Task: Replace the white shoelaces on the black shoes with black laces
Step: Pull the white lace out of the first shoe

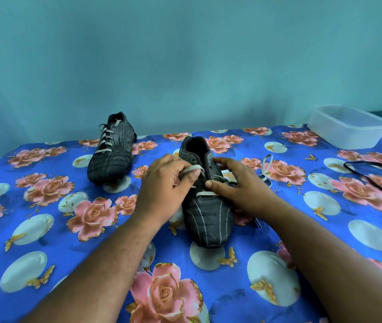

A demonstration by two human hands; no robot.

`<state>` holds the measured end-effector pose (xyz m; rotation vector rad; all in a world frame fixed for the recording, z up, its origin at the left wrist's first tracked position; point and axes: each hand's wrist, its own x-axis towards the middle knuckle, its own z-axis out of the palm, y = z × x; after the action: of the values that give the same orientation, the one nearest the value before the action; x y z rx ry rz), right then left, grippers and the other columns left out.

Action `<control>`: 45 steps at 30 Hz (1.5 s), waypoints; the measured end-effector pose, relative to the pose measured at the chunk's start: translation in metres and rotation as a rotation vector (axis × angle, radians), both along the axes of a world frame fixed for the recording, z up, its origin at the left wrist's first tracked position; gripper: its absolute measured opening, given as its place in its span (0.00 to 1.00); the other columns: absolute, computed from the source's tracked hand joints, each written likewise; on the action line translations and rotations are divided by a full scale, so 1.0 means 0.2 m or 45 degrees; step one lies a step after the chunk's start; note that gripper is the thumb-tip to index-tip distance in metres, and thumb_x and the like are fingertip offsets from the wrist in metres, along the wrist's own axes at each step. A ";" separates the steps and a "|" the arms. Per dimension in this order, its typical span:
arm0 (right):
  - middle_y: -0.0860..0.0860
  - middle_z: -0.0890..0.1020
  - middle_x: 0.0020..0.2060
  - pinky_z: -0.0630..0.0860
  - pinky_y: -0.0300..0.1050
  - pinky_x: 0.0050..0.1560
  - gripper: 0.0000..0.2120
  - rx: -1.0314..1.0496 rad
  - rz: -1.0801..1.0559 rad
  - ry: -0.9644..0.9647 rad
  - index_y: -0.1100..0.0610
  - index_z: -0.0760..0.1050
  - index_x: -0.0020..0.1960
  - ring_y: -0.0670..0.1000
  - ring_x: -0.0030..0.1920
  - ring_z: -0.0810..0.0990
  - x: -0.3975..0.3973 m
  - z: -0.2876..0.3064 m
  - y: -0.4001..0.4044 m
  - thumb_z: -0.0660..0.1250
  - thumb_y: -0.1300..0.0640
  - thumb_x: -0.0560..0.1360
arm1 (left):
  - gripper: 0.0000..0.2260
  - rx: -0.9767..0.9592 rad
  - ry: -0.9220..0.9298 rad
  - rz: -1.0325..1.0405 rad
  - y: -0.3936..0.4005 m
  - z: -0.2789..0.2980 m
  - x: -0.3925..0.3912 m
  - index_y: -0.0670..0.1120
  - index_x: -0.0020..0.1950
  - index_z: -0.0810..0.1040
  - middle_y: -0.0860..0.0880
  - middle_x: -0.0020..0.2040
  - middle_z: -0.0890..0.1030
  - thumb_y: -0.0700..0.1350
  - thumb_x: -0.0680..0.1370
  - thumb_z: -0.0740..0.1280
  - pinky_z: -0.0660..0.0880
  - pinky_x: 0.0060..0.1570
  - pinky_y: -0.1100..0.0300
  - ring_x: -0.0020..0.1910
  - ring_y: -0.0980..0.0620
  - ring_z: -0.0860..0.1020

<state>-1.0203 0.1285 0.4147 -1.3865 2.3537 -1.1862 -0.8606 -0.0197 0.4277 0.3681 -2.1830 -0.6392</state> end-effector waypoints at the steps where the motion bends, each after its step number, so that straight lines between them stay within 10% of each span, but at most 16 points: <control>1: 0.46 0.75 0.65 0.69 0.51 0.70 0.43 0.001 0.001 -0.003 0.41 0.67 0.73 0.48 0.69 0.69 0.00 0.00 0.00 0.63 0.23 0.63 | 0.14 0.066 0.030 -0.038 0.00 0.00 0.00 0.50 0.46 0.83 0.53 0.42 0.79 0.60 0.77 0.66 0.76 0.46 0.45 0.43 0.48 0.78; 8: 0.45 0.76 0.64 0.70 0.53 0.70 0.42 -0.008 0.012 -0.013 0.41 0.68 0.73 0.48 0.69 0.70 0.00 0.00 0.00 0.63 0.23 0.64 | 0.10 0.515 0.031 -0.381 0.07 0.03 0.03 0.50 0.50 0.83 0.42 0.41 0.81 0.53 0.72 0.74 0.78 0.41 0.47 0.38 0.45 0.78; 17: 0.44 0.76 0.64 0.69 0.54 0.70 0.42 -0.018 0.019 -0.036 0.41 0.68 0.73 0.48 0.69 0.69 0.00 0.00 0.00 0.64 0.24 0.63 | 0.12 0.509 0.103 0.100 -0.01 -0.01 0.01 0.49 0.37 0.80 0.54 0.28 0.75 0.55 0.76 0.73 0.77 0.32 0.55 0.28 0.52 0.74; 21: 0.43 0.76 0.64 0.69 0.54 0.71 0.42 -0.029 0.026 -0.041 0.42 0.68 0.73 0.47 0.70 0.70 0.01 0.01 0.00 0.64 0.24 0.63 | 0.13 0.687 0.106 0.266 -0.10 -0.04 0.03 0.50 0.36 0.79 0.53 0.29 0.79 0.59 0.70 0.70 0.81 0.42 0.41 0.35 0.43 0.83; 29: 0.45 0.77 0.64 0.70 0.55 0.70 0.42 -0.023 0.025 -0.050 0.40 0.68 0.73 0.47 0.70 0.70 -0.02 -0.02 -0.01 0.65 0.22 0.63 | 0.18 -0.162 -0.098 0.170 0.01 0.00 0.02 0.57 0.56 0.82 0.55 0.55 0.79 0.66 0.75 0.64 0.72 0.57 0.49 0.58 0.49 0.76; 45: 0.43 0.76 0.64 0.69 0.55 0.71 0.41 -0.029 0.030 -0.032 0.41 0.68 0.73 0.48 0.70 0.70 -0.01 0.00 -0.01 0.65 0.24 0.64 | 0.09 0.298 -0.053 0.465 -0.18 -0.04 0.06 0.51 0.38 0.79 0.49 0.43 0.80 0.55 0.69 0.64 0.78 0.49 0.45 0.46 0.43 0.79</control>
<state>-1.0213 0.1269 0.4137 -1.3937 2.3079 -1.2206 -0.8492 -0.0567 0.4193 0.8867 -2.0098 -0.6840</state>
